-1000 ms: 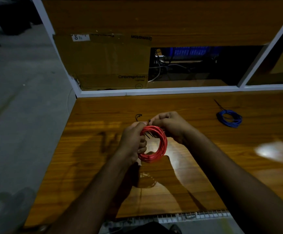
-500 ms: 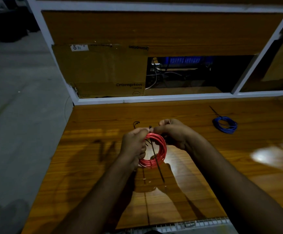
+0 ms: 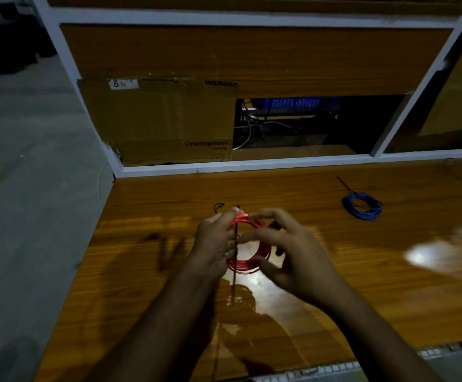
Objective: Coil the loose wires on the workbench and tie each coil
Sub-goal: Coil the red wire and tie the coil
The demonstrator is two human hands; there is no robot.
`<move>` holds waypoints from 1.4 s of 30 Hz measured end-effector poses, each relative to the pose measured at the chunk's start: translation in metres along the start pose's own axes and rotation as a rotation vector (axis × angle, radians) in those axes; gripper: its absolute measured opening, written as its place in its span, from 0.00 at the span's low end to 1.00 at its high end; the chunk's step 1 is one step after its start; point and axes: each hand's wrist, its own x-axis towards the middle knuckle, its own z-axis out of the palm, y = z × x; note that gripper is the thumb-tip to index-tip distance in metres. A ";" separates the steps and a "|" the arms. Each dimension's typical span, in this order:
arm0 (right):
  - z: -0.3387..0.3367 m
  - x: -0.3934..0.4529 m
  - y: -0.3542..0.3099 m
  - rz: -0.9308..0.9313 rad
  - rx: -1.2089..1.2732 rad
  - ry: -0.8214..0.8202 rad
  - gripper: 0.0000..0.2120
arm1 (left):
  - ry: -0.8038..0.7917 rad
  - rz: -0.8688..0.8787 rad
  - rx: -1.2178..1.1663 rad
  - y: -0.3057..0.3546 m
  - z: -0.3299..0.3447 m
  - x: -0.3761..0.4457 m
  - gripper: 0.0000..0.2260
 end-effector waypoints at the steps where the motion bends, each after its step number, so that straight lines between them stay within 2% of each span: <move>1: 0.004 -0.003 -0.003 -0.048 -0.026 -0.017 0.20 | -0.007 -0.011 -0.017 0.002 0.002 -0.003 0.10; 3: 0.012 -0.006 -0.006 -0.107 0.026 0.011 0.15 | -0.018 -0.031 -0.061 0.003 0.007 -0.006 0.10; 5: 0.019 -0.007 -0.006 -0.124 0.141 0.116 0.09 | -0.038 -0.046 -0.090 0.003 0.013 -0.010 0.10; 8: 0.019 -0.008 -0.006 -0.073 0.290 0.271 0.08 | -0.024 -0.060 -0.059 0.003 0.016 -0.011 0.09; 12: 0.011 -0.005 -0.014 0.194 0.584 0.490 0.08 | -0.046 -0.034 -0.054 -0.002 0.014 -0.013 0.08; 14: 0.006 -0.002 -0.015 0.303 0.641 0.607 0.06 | -0.060 0.008 -0.075 -0.004 0.015 -0.015 0.07; 18: 0.001 0.004 -0.011 0.404 0.436 0.648 0.06 | -0.037 0.072 -0.038 -0.008 0.018 -0.019 0.07; 22: 0.003 0.006 -0.009 0.290 0.068 0.656 0.05 | -0.008 0.092 -0.016 -0.012 0.019 -0.021 0.07; 25: 0.005 0.006 -0.009 0.217 -0.101 0.657 0.02 | 0.027 0.094 -0.014 -0.015 0.019 -0.020 0.07; 36: 0.010 0.009 -0.003 0.156 -0.153 0.586 0.04 | 0.070 0.139 0.001 -0.022 0.017 -0.012 0.05; 42: 0.009 0.014 0.000 0.161 -0.157 0.596 0.05 | 0.105 0.229 0.076 -0.021 0.018 -0.010 0.04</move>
